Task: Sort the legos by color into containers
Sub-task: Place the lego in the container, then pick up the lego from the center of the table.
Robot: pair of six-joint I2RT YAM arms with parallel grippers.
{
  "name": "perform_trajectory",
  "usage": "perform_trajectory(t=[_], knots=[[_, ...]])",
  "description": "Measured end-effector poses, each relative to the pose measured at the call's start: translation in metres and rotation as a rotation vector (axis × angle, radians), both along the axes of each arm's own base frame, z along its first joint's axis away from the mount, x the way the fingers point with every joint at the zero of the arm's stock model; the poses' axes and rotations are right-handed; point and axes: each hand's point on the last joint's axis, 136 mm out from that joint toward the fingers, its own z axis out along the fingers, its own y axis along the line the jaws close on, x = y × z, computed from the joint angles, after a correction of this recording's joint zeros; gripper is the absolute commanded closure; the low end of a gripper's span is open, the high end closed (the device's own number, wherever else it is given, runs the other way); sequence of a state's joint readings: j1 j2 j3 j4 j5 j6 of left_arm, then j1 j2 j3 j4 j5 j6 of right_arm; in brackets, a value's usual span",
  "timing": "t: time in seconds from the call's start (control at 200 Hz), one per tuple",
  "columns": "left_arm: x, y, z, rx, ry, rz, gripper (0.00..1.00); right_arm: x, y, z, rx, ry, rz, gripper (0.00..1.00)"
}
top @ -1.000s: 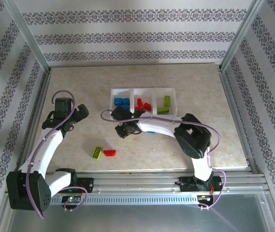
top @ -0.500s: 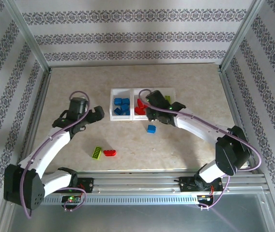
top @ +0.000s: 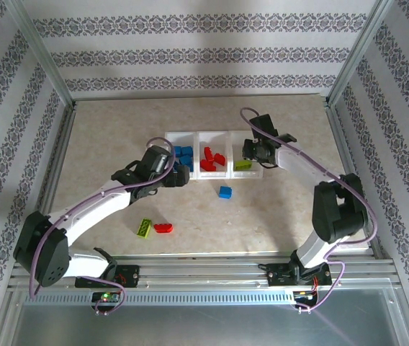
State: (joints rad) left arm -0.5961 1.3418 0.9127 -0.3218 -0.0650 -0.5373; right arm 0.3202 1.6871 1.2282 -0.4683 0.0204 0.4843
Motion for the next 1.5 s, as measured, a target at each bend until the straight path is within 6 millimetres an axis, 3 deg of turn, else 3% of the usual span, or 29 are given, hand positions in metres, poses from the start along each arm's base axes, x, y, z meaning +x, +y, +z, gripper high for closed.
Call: perform_trajectory(t=[0.165, 0.33, 0.75, 0.879, 1.039, 1.299, 1.499], knots=[[-0.005, -0.032, -0.005, 0.036, -0.009, -0.091, 0.01, 0.023, 0.011, -0.014, 0.018, 0.028, 0.016, 0.73], [-0.011, -0.057, -0.013, 0.059, -0.001, -0.164, 0.04, 0.040, 0.019, -0.025, 0.022, 0.043, 0.026, 0.63], [-0.015, -0.100, -0.033, 0.075, 0.030, -0.273, 0.12, 0.040, 0.019, -0.024, 0.020, 0.041, 0.028, 0.48], [-0.015, -0.117, -0.035, 0.076, 0.030, -0.313, 0.16, 0.030, 0.014, -0.008, 0.020, 0.012, 0.021, 0.42], [-0.017, -0.137, -0.041, 0.072, 0.046, -0.362, 0.17, 0.014, 0.003, 0.029, 0.023, -0.071, -0.005, 0.32], [-0.018, -0.169, -0.060, 0.089, 0.079, -0.415, 0.20, -0.021, -0.022, 0.074, 0.020, -0.198, -0.068, 0.02], [-0.011, -0.177, -0.076, 0.129, 0.118, -0.413, 0.21, -0.046, -0.039, 0.094, 0.015, -0.270, -0.111, 0.02]])
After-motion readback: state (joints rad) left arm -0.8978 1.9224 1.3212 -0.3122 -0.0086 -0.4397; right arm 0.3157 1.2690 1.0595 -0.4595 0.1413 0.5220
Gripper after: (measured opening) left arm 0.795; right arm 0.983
